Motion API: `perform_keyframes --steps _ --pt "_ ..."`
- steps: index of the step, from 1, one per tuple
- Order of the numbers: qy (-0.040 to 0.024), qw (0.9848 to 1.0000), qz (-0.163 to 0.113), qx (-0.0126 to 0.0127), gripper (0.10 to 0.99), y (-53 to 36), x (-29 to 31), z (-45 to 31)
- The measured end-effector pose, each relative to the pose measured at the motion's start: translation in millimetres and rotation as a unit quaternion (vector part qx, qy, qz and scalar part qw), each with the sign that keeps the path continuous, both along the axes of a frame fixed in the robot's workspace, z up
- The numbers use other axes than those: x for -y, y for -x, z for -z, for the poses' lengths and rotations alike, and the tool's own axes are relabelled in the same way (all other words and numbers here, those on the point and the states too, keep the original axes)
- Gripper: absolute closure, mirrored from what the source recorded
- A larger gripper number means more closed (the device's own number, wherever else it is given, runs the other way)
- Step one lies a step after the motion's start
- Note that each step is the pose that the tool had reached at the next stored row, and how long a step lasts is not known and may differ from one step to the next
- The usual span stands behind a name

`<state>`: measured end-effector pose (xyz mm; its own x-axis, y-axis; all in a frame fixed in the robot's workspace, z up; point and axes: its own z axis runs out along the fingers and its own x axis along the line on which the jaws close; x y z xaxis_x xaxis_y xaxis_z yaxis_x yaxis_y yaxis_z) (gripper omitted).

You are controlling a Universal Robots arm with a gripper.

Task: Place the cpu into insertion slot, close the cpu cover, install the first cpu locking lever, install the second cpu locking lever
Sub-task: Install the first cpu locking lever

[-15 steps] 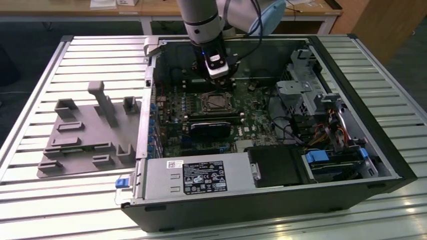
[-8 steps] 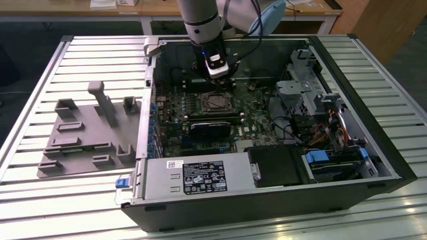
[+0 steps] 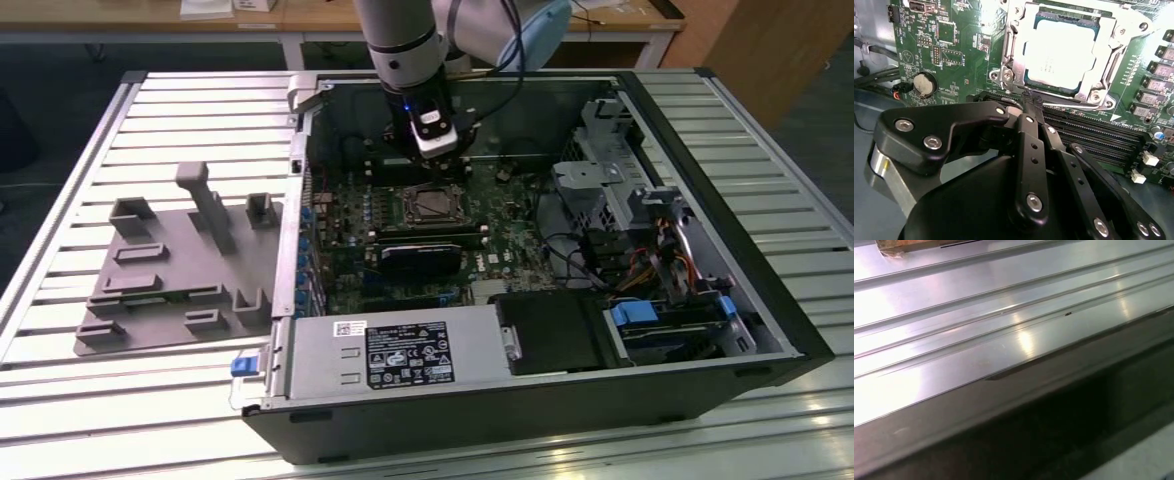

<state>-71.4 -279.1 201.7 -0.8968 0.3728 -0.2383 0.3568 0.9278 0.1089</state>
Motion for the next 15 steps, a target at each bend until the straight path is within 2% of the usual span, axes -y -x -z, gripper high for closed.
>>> perform_keyframes --steps 6,15 --pt "0.0 1.0 -0.005 0.0 0.984 0.0 -2.1 0.2" --pt "0.001 1.0 -0.006 0.0 0.984 0.0 -0.9 2.3"
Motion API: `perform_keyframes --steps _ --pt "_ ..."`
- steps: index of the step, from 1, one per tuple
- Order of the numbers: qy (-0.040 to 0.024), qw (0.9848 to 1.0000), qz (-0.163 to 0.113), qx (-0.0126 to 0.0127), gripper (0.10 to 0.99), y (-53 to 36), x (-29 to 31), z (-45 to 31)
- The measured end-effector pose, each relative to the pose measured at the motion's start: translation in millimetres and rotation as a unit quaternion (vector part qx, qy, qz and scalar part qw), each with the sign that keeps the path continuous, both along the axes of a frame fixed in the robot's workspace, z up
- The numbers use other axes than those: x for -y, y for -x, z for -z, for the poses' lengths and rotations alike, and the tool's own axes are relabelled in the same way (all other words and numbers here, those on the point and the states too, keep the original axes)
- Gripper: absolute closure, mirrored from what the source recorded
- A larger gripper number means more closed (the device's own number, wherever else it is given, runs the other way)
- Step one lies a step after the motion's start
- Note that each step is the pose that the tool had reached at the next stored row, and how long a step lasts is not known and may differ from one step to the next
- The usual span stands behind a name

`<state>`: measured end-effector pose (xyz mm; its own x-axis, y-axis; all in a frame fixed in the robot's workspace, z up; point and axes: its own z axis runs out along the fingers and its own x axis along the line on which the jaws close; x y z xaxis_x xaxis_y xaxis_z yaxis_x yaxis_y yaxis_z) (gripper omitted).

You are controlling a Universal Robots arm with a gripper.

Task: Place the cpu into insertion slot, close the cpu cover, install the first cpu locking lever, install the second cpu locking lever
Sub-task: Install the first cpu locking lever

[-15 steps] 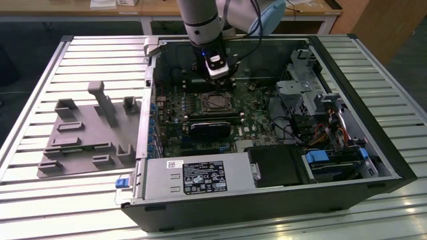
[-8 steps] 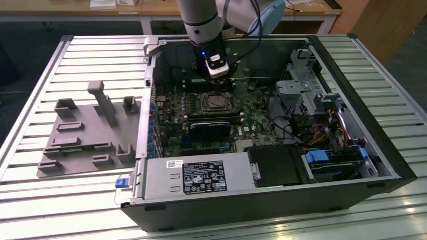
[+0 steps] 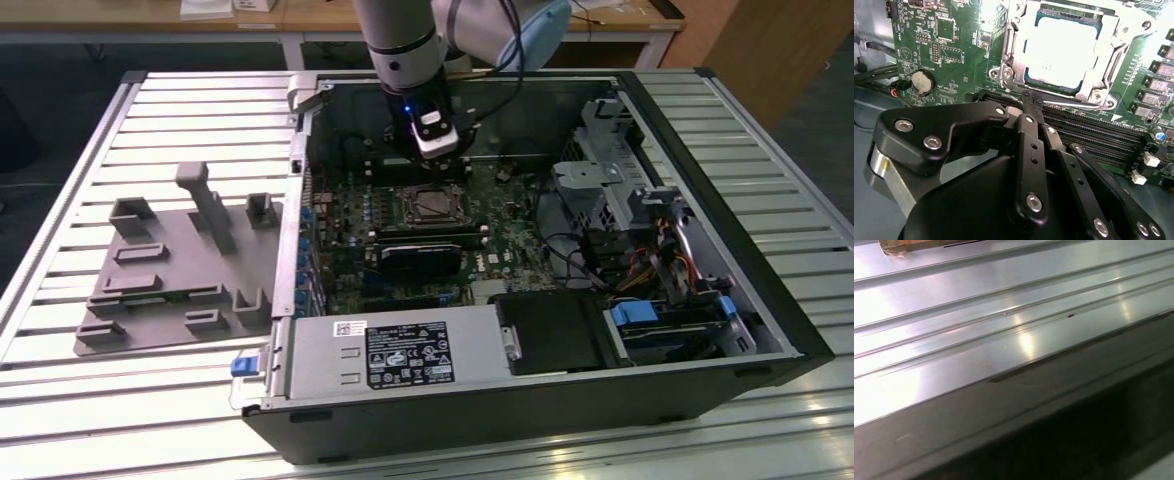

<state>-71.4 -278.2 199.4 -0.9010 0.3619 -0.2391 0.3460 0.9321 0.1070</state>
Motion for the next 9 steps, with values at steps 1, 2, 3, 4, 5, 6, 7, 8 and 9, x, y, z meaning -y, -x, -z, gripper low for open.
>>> perform_keyframes --steps 1,2,3,4,5,6,7,8,9 --pt "0.0 1.0 0.0 0.0 0.984 0.0 0.4 0.2" --pt "0.0001 1.0 0.0 0.0 0.984 0.0 1.1 0.6" --pt "0.0 1.0 0.0 0.0 0.984 0.0 1.8 1.1" --pt "0.0 1.0 0.0 0.0 0.984 0.0 2.7 1.5" --pt "0.0 1.0 0.0 0.0 0.984 0.0 3.5 2.0" --pt "0.0 1.0 0.0 0.0 0.984 0.0 4.6 2.3" --pt "0.0 1.0 0.0 0.0 0.984 0.0 5.5 2.7" --pt "0.0 1.0 -0.001 0.0 0.984 0.0 6.4 3.0" --pt "0.0 1.0 -0.001 0.0 0.984 0.0 7.2 3.4"
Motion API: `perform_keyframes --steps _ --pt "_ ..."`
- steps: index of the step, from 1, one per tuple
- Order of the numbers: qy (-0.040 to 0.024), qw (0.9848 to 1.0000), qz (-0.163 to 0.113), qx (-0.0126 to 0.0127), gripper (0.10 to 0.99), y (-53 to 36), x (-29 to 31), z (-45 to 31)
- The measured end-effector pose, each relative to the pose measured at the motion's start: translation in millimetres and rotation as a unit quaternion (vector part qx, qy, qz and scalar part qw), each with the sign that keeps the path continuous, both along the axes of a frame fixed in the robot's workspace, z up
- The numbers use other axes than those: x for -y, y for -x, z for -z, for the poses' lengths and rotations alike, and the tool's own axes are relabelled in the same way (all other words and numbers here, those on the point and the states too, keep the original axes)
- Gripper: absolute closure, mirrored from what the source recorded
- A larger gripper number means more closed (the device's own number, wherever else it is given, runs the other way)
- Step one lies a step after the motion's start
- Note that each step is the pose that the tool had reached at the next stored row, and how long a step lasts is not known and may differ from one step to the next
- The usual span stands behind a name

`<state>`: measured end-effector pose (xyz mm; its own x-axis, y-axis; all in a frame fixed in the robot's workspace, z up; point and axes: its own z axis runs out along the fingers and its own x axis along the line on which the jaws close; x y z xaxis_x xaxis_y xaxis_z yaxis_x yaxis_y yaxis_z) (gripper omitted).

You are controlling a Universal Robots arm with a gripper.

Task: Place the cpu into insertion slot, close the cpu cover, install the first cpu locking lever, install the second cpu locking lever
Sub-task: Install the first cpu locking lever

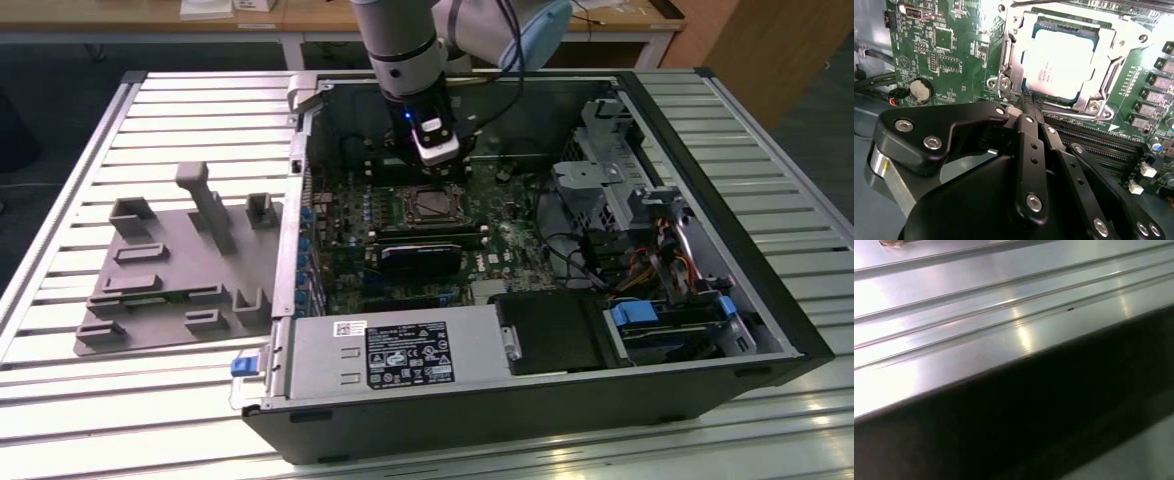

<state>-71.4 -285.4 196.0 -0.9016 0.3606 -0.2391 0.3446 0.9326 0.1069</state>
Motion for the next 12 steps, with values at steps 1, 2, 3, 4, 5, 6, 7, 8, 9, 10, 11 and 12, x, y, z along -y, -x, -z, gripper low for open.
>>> perform_keyframes --steps 1,2,3,4,5,6,7,8,9,10,11,12 --pt "0.0 1.0 0.0 0.0 0.984 0.0 0.5 0.4" --pt "-0.0001 1.0 0.0 0.0001 0.984 -0.1 0.9 0.9" --pt "0.0 1.0 0.0 0.0001 0.984 0.0 1.1 1.1" --pt "0.0001 1.0 0.0 0.0 0.984 0.1 1.2 1.4" --pt "0.0001 1.0 0.0 0.0 0.984 0.1 1.3 1.6" --pt "0.0002 1.0 -0.001 -0.0001 0.984 0.1 1.4 1.6" --pt "0.0002 1.0 -0.001 -0.0001 0.984 0.0 1.4 1.6" --pt "0.0002 1.0 -0.001 -0.0001 0.984 0.0 1.4 1.6" --pt "0.0002 1.0 -0.001 0.0 0.984 0.0 1.3 1.5" --pt "0.0001 1.0 -0.001 0.0001 0.984 0.0 1.3 0.9" --pt "0.0001 1.0 -0.001 0.0001 0.984 0.0 1.3 0.1" --pt "0.0001 1.0 -0.001 0.0001 0.984 0.0 1.3 -1.1"
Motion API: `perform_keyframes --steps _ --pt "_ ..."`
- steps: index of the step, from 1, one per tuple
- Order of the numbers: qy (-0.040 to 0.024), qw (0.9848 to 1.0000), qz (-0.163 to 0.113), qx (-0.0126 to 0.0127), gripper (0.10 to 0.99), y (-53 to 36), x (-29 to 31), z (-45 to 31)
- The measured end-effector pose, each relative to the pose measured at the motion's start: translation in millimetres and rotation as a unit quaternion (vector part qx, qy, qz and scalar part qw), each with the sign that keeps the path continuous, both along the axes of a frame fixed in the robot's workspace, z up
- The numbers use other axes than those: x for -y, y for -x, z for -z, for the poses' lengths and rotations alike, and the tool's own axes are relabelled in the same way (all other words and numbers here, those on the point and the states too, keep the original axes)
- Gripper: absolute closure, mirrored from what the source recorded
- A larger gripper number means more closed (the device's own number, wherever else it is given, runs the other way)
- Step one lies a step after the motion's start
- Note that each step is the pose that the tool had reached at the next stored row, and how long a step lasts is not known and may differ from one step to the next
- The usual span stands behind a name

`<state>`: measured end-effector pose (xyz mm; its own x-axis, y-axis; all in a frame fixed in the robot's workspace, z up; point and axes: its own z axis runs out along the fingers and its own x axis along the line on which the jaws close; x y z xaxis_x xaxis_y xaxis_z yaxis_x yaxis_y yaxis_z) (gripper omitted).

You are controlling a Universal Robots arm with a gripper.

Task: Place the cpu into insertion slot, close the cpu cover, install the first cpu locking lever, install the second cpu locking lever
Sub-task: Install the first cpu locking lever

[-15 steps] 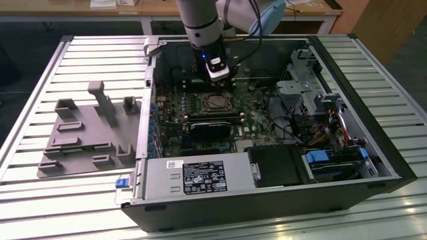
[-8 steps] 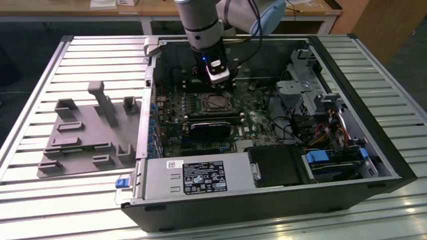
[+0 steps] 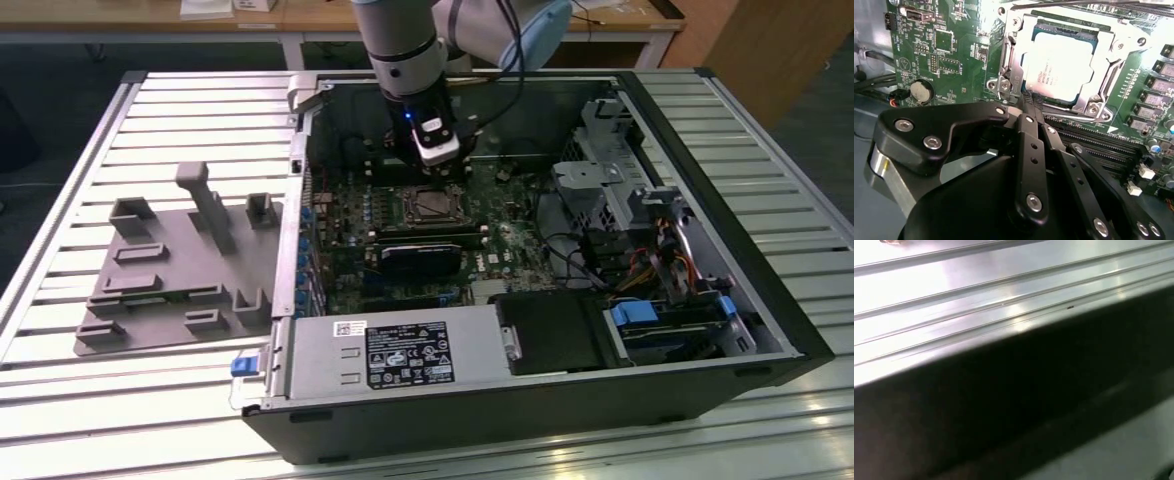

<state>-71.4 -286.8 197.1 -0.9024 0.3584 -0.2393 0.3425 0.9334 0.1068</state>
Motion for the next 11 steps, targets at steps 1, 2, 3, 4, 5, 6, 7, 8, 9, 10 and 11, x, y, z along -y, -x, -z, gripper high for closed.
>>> perform_keyframes --steps 1,2,3,4,5,6,7,8,9,10,11 --pt "0.0 1.0 0.0 0.0 0.984 0.0 0.0 -1.4" --pt "0.0001 1.0 0.0 0.0 0.984 0.0 0.0 -3.0" --pt "0.0 1.0 0.0 0.0 0.984 0.0 0.0 -4.4" --pt "0.0 1.0 0.0 0.0 0.984 0.0 0.0 -6.1" --pt "-0.0001 1.0 0.0 0.0 0.984 0.0 0.0 -7.5" --pt "-0.0002 1.0 0.0 0.0 0.984 0.0 0.0 -8.9" --pt "-0.0003 1.0 0.0 0.0 0.984 0.0 0.0 -10.0" --pt "-0.0004 1.0 0.0 0.0 0.984 0.0 0.0 -10.9" --pt "-0.0007 1.0 0.0 0.0 0.984 0.0 0.0 -11.4" --pt "-0.0021 1.0 -0.001 0.0001 0.984 0.0 0.0 -11.3" --pt "-0.0042 1.0 0.0 0.0001 0.984 0.0 0.0 -11.4"
